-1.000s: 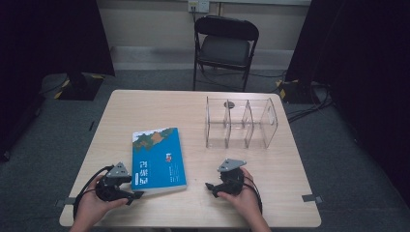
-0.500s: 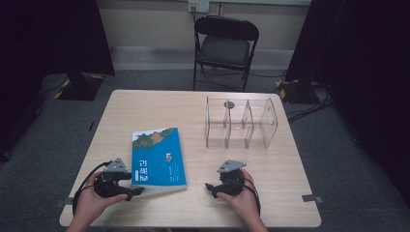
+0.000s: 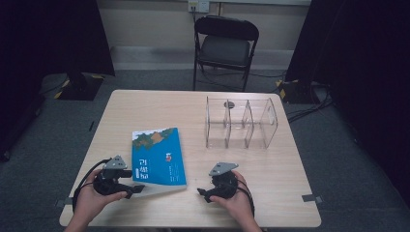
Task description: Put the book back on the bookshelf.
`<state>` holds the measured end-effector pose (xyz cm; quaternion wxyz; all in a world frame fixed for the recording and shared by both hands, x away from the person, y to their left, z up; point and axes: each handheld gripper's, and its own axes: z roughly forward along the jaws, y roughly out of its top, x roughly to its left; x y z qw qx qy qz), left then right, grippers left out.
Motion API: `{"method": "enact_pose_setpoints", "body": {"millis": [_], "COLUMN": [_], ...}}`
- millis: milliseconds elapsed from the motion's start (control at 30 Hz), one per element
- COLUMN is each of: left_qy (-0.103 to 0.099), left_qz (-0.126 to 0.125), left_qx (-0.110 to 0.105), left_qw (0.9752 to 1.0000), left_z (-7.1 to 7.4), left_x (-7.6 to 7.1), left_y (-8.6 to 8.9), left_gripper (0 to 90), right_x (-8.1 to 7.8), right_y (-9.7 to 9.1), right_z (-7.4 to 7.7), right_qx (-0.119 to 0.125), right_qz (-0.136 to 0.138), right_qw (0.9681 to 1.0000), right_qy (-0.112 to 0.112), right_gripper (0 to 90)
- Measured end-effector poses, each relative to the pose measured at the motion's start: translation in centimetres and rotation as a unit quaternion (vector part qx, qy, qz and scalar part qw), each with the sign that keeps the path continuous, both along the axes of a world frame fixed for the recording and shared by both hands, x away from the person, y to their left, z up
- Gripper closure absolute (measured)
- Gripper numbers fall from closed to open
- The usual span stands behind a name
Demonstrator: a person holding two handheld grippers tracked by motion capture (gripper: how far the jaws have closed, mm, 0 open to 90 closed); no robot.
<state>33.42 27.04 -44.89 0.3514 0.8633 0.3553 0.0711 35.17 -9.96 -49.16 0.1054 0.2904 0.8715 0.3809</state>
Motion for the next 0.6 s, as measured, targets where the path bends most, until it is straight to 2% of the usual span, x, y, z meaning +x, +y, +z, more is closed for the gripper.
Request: {"method": "enact_pose_setpoints", "body": {"millis": [133, 200, 400, 600], "left_qy": [0.002, 0.003, 0.003, 0.002], "left_qz": [0.001, 0.001, 0.000, 0.001], "left_qx": [-0.003, -0.005, -0.005, -0.007], "left_qw": [1.0000, 1.0000, 1.0000, 1.0000], "left_z": [0.0, 0.0, 0.1, 0.2], "left_x": [0.0, 0.1, 0.1, 0.1], "left_y": [0.0, 0.1, 0.1, 0.0], "left_gripper": [26.2, 26.3, 26.2, 26.3], "right_x": [0.0, -0.2, -0.1, -0.2], "right_y": [0.5, 1.0, 2.2, 3.7], "right_z": [0.2, 0.3, 0.9, 1.9], "right_qx": [0.001, 0.012, 0.010, 0.020], "right_qz": [0.004, 0.006, 0.021, 0.034], "right_qw": [0.9999, 0.9998, 0.9996, 0.9992], "right_qy": [0.013, 0.017, 0.017, 0.009], "right_gripper": [15.2, 15.2, 15.3, 15.3]}}
